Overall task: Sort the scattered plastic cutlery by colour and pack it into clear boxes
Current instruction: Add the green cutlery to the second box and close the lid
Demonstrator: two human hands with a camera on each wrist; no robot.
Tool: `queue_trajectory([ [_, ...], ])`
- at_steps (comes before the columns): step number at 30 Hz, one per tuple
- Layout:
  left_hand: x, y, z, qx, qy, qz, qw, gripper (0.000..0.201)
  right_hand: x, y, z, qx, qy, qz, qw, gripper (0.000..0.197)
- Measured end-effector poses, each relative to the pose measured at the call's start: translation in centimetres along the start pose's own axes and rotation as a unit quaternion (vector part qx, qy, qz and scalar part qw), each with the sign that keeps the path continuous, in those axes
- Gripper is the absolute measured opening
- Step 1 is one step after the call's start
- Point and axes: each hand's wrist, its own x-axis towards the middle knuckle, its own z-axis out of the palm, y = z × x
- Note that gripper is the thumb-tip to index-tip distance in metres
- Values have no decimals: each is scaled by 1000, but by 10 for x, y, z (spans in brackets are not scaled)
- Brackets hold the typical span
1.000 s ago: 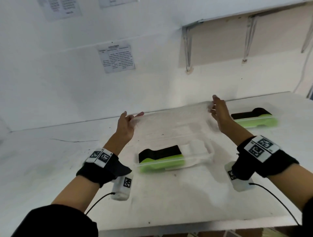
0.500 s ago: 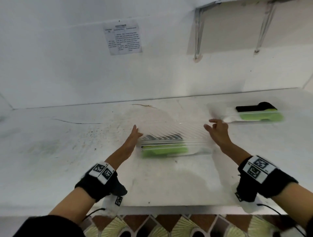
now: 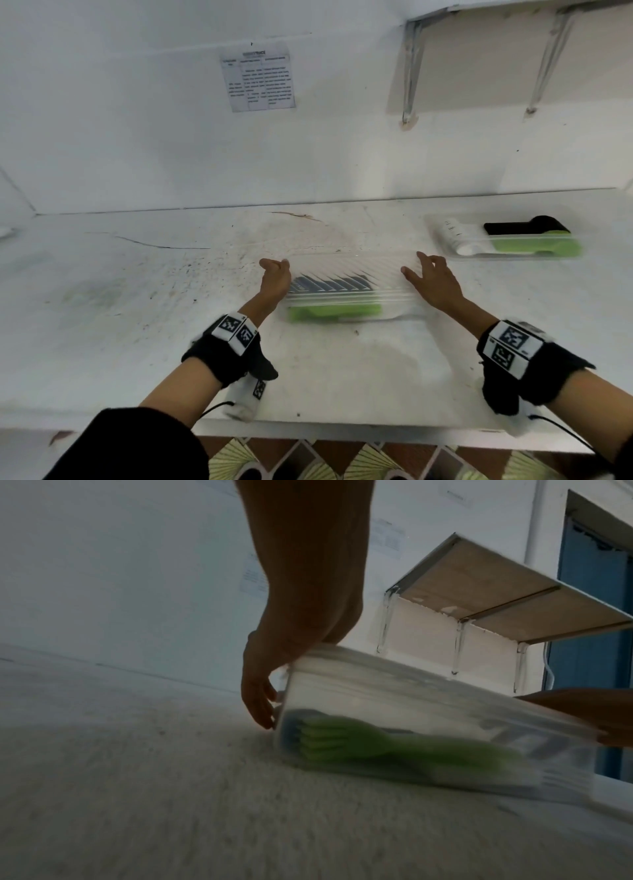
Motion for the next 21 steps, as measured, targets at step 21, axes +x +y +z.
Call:
queue_trajectory([
  [21,24,-16,6,58,-13,70,996,43,21,-7,-5,83,41,22,995,63],
])
